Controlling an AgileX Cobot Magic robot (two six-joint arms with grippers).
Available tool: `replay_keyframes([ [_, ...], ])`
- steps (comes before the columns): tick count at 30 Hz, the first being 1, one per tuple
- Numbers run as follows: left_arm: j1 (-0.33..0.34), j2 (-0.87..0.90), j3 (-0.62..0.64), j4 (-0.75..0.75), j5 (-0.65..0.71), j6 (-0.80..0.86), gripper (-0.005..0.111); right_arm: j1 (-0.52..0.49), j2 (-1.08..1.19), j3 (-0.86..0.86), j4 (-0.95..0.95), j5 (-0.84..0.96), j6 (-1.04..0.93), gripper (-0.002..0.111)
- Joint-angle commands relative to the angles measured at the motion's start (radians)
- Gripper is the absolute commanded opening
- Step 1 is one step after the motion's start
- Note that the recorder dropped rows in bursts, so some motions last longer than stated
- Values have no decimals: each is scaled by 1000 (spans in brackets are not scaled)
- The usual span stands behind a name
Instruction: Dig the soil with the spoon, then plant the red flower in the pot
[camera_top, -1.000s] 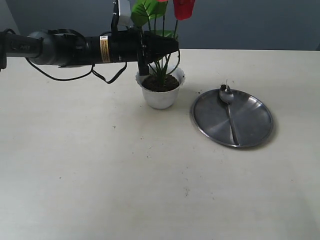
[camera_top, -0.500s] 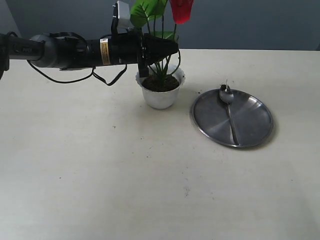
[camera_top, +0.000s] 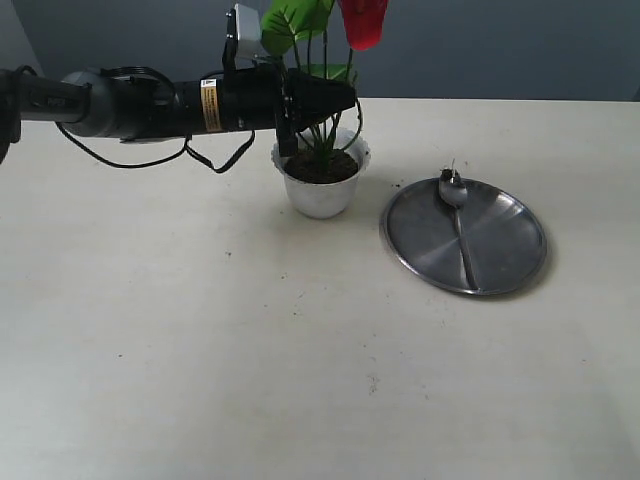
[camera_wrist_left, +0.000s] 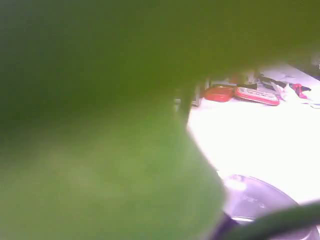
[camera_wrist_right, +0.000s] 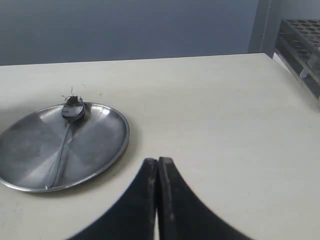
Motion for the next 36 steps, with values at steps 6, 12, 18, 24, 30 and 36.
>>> replay_keyframes([
  [6,-7,76,9,181,170,-5,0,-6,-3,2,0,-7,-6,-1],
  [12,-7,76,9,195,172,-13,0,-6,-3,2,0,-7,-6,-1],
  [18,-7,76,9,197,172,-14,0,-6,-3,2,0,-7,-6,-1],
  [24,-7,97,9,196,178,-13,0,-6,-3,2,0,-7,-6,-1],
  [30,-7,111,9,191,179,-5,0,-6,-3,2,0,-7,-6,-1],
  [36,-7,111,9,169,168,-2,0,-6,-3,2,0,-7,-6,-1],
])
